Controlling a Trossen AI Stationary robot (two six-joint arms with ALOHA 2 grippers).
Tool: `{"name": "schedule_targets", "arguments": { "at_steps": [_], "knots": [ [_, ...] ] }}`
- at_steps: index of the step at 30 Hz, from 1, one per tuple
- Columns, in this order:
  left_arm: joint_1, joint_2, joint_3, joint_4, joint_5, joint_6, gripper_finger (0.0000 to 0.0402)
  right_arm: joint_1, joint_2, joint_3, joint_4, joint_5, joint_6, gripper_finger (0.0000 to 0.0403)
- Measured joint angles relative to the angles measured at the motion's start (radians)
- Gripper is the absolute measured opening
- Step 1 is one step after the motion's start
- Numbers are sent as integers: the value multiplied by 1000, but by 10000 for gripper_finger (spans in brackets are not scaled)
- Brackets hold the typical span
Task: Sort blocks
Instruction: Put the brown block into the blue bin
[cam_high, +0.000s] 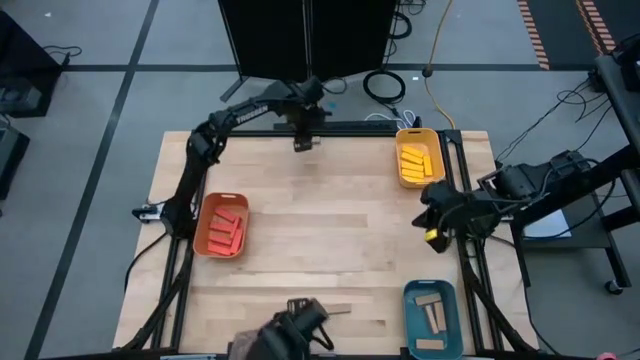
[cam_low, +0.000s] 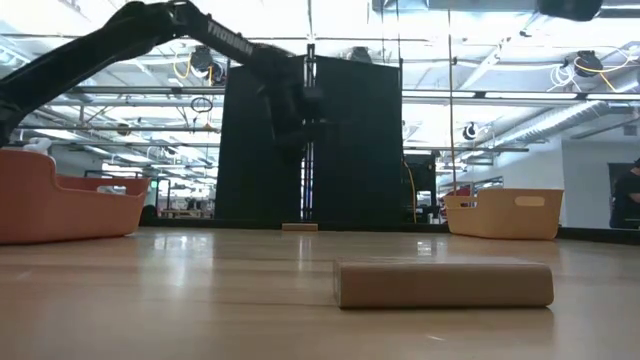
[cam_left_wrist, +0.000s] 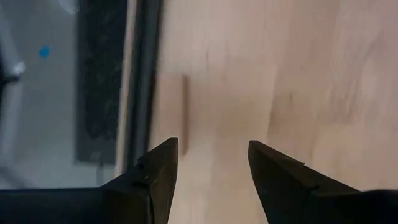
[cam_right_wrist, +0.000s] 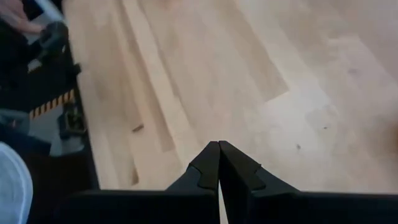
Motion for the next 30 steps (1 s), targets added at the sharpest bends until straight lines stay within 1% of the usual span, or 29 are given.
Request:
{"name": "schedule_targets", "arguments": {
  "at_steps": [2,3,9,12,14,19,23,30],
  "knots": [
    [26,0,-47,67,62,26,191,-34,0,0,0,0,-9,0],
    [35,0,-66,87,76,51,191,-49,0,0,0,0,-19,0],
    [46,0,-189,184,78,176,191,-127,0,0,0,-1,-66,0],
    [44,0,-220,229,78,192,191,-153,0,0,0,-8,-95,0],
    [45,0,-242,278,47,190,191,-169,0,0,0,-22,-111,0],
    [46,0,-245,308,28,167,191,-202,0,0,-1,-83,-140,0],
    [45,0,-255,332,27,167,191,-219,0,0,-8,-110,-159,0],
    [54,30,-255,334,3,167,191,-244,0,0,-9,-127,-180,0]
  ]
}}
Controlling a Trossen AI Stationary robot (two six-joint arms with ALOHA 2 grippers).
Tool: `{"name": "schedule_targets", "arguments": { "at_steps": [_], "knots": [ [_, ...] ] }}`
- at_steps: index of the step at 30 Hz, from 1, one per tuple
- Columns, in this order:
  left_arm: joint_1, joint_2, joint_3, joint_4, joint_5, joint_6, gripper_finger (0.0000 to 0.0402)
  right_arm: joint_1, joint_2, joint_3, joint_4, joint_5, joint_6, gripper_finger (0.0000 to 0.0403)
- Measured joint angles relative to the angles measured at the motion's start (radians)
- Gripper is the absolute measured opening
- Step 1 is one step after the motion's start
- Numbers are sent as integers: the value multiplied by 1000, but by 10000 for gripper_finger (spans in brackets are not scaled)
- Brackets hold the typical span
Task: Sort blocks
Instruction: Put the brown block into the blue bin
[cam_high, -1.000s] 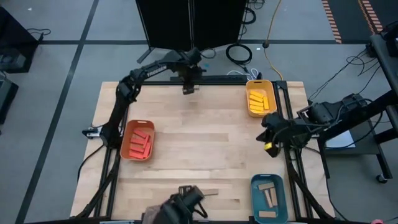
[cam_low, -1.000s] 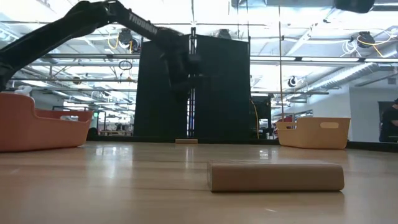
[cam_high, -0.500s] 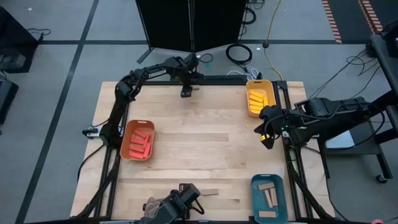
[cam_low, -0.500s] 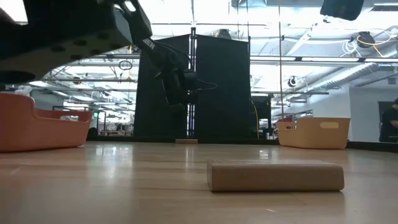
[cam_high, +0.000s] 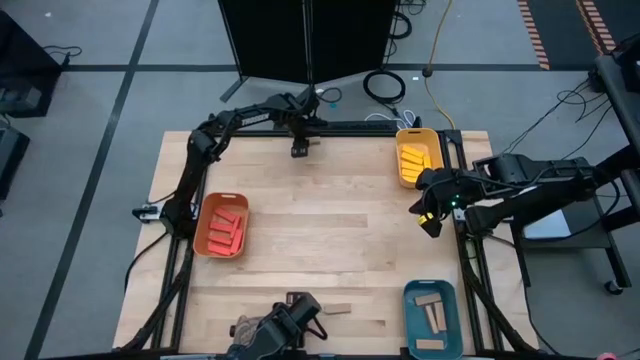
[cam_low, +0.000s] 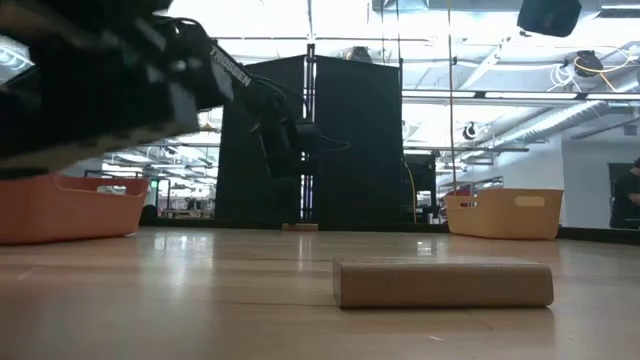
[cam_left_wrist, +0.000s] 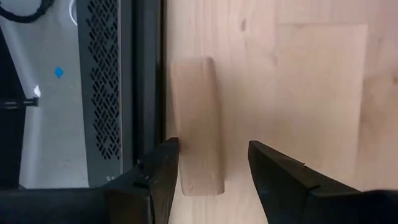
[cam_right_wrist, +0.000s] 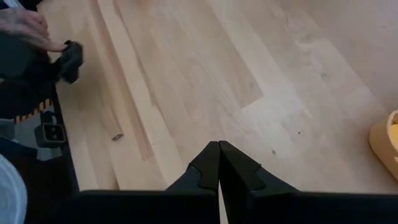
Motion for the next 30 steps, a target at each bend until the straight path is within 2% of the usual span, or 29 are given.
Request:
{"name": "schedule_targets", "arguments": {
  "at_steps": [14,19,22,30],
  "knots": [
    [13,37,2,-2,-29,-4,191,-12,0,0,0,-34,-8,0],
    [6,37,2,-2,-32,-47,189,-12,0,0,-2,-34,-8,0],
    [3,37,2,-8,-33,-71,168,-12,0,0,-9,-38,-8,0],
    [-27,36,5,-41,-54,-83,79,-12,0,0,-45,-38,-6,0]
  ]
}}
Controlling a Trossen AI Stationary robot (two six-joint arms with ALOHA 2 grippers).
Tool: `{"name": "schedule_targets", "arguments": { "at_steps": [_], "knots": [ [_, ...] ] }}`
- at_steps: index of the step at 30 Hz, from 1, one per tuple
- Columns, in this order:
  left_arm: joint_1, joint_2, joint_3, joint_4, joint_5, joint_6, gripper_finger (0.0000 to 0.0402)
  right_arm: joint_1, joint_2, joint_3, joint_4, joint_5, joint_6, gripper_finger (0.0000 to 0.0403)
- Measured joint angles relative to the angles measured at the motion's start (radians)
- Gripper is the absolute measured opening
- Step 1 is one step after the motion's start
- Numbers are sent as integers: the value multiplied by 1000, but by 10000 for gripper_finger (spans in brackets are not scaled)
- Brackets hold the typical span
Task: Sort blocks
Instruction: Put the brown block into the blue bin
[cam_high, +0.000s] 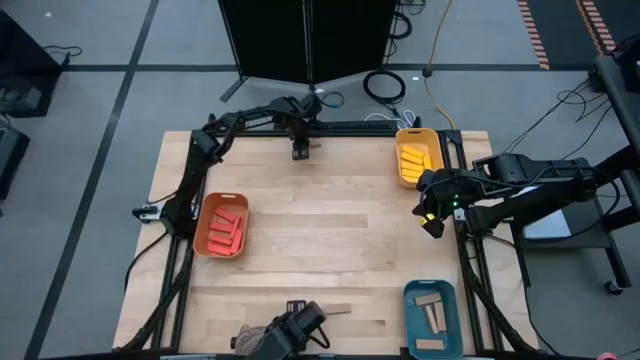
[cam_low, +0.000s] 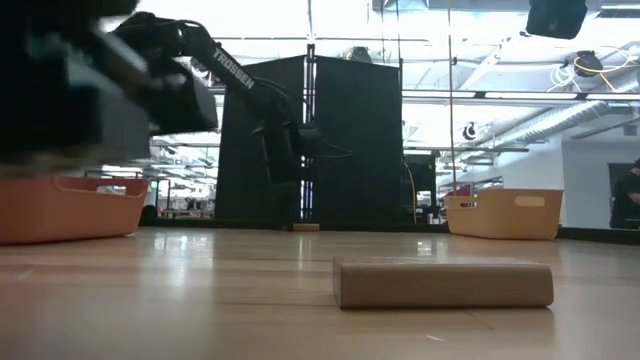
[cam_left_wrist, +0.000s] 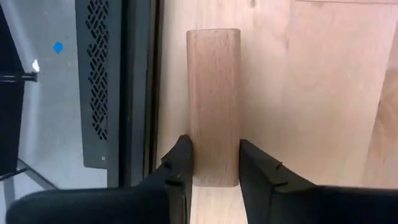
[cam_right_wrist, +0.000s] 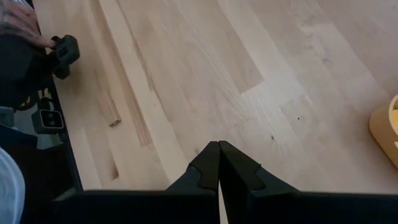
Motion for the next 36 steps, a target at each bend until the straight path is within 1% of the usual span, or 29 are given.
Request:
{"name": "schedule_targets", "arguments": {
  "at_steps": [4,6,9,12,14,18,21,24,26,27,30,33,34,36],
  "knots": [
    [-21,7,49,-83,10,-34,76,0,0,0,0,-28,-3,0],
    [-37,8,91,-131,37,-54,79,0,0,0,0,-45,-5,0],
    [-62,-19,150,-158,103,-99,84,0,0,0,0,-52,-5,0],
    [-97,-53,185,-174,197,-167,85,0,0,0,0,-50,-13,0],
    [-140,-76,187,-172,280,-228,86,0,0,0,0,-49,-34,0],
    [-249,-116,189,-154,472,-365,87,9,-3,0,1,-47,-66,0],
    [-355,-122,190,-140,544,-446,87,41,-15,0,5,-2,-57,0],
    [-492,-122,189,-103,546,-496,87,97,-39,0,4,80,-7,0],
    [-583,-122,189,-47,530,-517,87,141,-57,0,3,93,20,0],
    [-625,-122,189,-4,505,-524,87,163,-62,0,3,97,33,0],
    [-741,-122,189,165,379,-556,88,235,-69,0,3,124,80,0],
    [-829,-116,189,374,239,-600,88,311,-70,0,5,139,123,0],
    [-851,-112,189,448,203,-623,88,336,-71,0,7,140,137,0],
    [-882,-91,189,578,164,-660,88,382,-70,0,10,142,168,0]
  ]
}}
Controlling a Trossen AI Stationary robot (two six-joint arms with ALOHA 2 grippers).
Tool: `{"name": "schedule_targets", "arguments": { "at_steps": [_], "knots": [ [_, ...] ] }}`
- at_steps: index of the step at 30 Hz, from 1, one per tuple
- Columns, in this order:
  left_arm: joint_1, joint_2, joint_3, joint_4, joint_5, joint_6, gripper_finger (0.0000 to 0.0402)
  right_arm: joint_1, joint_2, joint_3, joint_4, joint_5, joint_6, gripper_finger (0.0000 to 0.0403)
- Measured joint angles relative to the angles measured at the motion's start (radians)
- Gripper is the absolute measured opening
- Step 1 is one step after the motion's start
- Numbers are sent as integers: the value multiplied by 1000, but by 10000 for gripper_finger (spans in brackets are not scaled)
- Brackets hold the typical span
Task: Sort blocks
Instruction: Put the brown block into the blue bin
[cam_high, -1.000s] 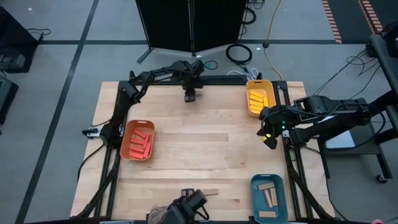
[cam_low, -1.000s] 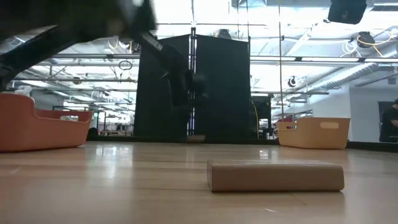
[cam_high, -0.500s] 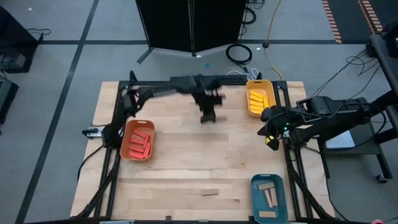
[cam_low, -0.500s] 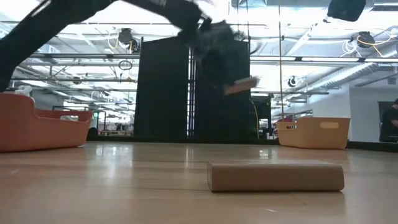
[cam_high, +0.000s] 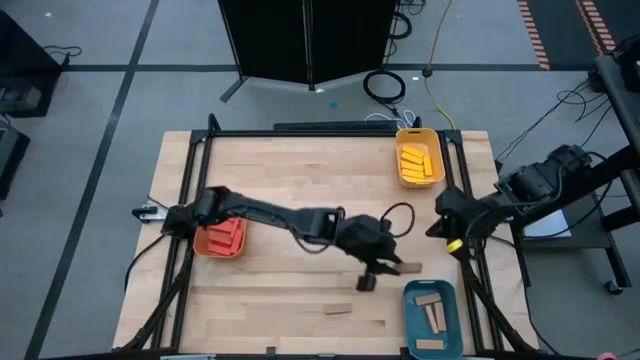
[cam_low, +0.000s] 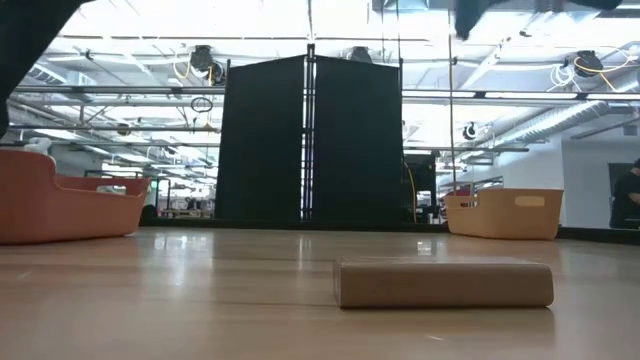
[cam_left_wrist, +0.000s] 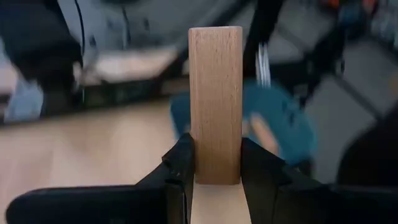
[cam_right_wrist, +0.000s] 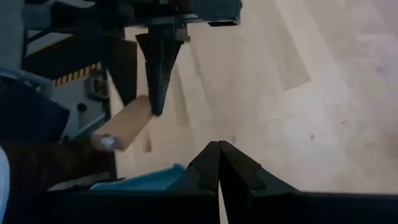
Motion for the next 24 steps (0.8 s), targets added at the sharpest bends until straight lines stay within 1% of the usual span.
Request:
{"name": "schedule_targets", "arguments": {
  "at_steps": [5,9,11,13,16,19,24],
  "knots": [
    [-46,90,1,271,-50,-51,88,94,0,0,-1,47,63,0],
    [-64,178,0,445,-52,-99,88,124,1,0,0,102,94,0],
    [-66,220,-1,527,-52,-130,88,126,1,0,0,106,101,0],
    [-65,263,-1,626,-53,-185,88,126,1,0,0,108,101,0],
    [-65,316,0,748,-54,-312,88,126,1,0,7,108,101,0],
    [-72,361,1,795,-54,-448,88,125,2,0,18,108,101,0],
    [-102,401,-1,790,-53,-542,88,125,2,0,23,108,101,0]
  ]
}}
